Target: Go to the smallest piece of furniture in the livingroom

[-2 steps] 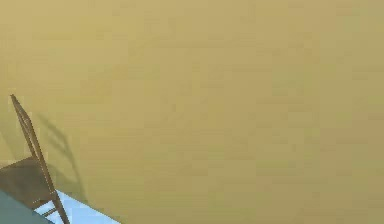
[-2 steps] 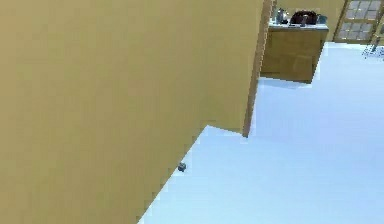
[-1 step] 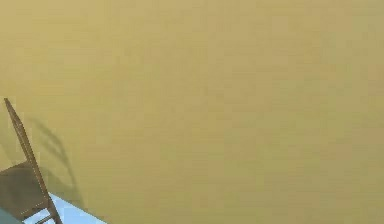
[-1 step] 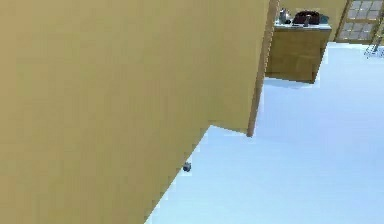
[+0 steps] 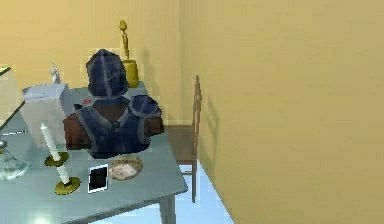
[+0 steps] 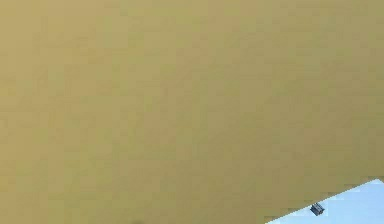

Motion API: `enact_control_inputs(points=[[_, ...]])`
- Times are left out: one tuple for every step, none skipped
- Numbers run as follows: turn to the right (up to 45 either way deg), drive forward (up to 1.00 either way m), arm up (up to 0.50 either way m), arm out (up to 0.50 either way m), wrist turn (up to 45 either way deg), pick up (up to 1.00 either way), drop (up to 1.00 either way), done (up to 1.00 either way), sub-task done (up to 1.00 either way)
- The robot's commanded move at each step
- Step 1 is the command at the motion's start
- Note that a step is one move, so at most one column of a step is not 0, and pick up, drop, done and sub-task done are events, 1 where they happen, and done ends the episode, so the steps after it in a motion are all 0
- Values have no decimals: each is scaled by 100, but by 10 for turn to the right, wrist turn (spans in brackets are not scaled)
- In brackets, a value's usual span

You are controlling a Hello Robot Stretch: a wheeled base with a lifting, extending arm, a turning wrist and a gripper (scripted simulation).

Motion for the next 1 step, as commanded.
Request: enact_control_inputs(points=[[0,0,0,0,0,0,0,100,0]])
